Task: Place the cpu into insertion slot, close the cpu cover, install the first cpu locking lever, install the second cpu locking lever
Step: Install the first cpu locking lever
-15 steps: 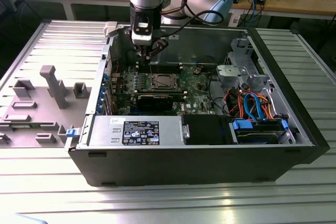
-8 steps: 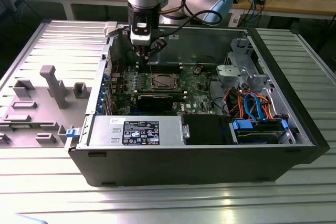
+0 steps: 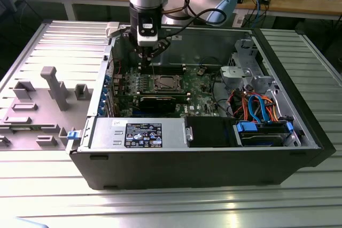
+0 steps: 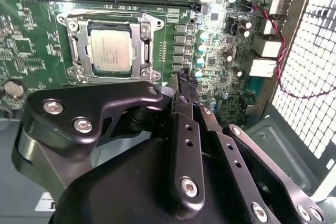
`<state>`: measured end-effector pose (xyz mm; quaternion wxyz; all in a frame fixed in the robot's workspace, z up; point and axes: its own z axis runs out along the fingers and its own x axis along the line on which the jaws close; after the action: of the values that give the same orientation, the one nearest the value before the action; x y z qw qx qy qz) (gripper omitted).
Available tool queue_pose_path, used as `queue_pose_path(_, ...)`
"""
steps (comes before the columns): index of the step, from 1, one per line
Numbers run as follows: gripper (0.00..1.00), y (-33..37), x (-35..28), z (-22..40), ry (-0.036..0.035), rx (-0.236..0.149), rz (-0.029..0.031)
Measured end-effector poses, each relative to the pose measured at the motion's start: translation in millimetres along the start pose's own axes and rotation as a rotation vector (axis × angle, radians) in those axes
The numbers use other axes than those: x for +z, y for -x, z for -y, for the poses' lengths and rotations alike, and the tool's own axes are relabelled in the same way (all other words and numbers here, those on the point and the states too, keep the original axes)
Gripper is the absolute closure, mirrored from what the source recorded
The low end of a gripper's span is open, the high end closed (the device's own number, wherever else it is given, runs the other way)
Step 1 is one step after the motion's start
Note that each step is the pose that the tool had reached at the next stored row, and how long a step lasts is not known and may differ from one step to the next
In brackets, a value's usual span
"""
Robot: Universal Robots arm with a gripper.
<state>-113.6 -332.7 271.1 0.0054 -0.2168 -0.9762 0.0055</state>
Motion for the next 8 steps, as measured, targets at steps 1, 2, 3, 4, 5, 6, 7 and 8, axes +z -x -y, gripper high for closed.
queue_pose_path(1,0.89,0.0,0.2,0.0,0.0000,-0.014,0.0003)
queue_pose_path(2,0.89,0.0,0.3,0.0,0.0000,-0.026,0.0005)
queue_pose_path(3,0.89,0.0,0.5,0.0,0.0004,-0.033,0.0005)
queue_pose_path(4,0.89,-0.1,0.7,0.0,0.0029,-0.037,-0.0004)
queue_pose_path(5,0.89,-0.1,0.9,0.0,0.0085,-0.038,-0.0028)
queue_pose_path(6,0.89,0.0,1.0,0.0,0.0127,-0.039,-0.0047)
queue_pose_path(7,0.89,0.0,1.2,0.0,0.0157,-0.042,-0.0059)
queue_pose_path(8,0.89,-0.1,1.5,0.0,0.0170,-0.046,-0.0060)
